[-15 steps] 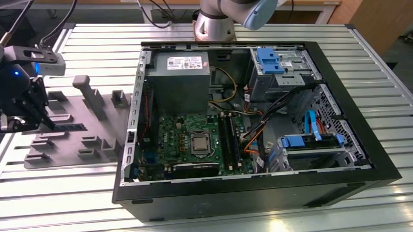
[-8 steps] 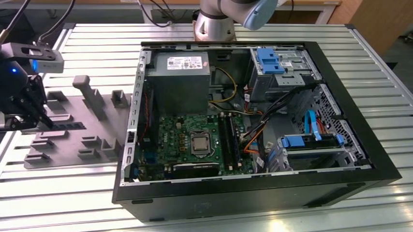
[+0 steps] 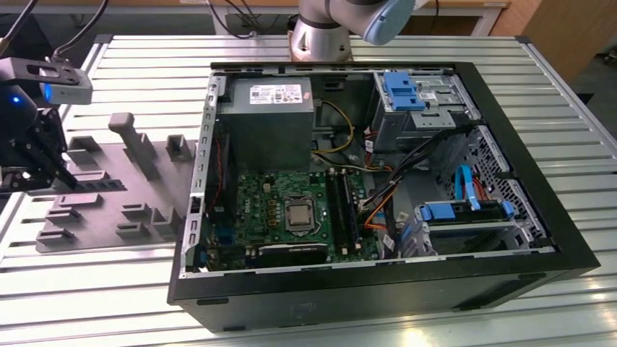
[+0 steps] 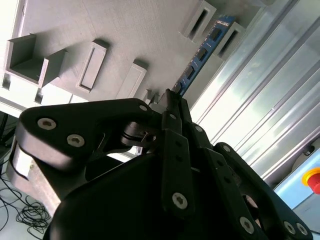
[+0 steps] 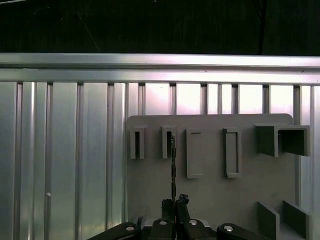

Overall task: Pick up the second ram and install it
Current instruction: 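Pick up the second ram and move it above second insertion slot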

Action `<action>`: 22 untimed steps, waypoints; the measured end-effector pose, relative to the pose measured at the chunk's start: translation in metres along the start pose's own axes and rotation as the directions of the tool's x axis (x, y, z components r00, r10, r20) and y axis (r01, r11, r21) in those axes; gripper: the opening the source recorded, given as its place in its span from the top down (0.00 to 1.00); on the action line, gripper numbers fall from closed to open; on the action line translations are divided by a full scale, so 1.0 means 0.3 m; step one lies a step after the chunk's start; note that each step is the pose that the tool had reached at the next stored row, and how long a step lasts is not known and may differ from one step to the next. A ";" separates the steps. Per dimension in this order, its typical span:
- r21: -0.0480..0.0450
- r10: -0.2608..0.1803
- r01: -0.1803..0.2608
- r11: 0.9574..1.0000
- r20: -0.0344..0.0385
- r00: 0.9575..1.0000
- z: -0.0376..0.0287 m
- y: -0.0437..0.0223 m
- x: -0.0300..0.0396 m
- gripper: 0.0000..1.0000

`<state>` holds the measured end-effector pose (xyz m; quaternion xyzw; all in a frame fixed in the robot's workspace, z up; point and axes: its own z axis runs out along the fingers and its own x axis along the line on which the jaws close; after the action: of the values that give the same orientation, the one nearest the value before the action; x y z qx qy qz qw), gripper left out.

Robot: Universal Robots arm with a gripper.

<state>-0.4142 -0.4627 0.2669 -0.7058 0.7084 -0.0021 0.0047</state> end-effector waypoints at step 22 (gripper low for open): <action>0.000 0.005 -0.005 1.000 0.000 1.000 -0.038 0.000 0.000 0.86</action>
<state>-0.4142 -0.4627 0.2783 -0.7042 0.7100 -0.0021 0.0047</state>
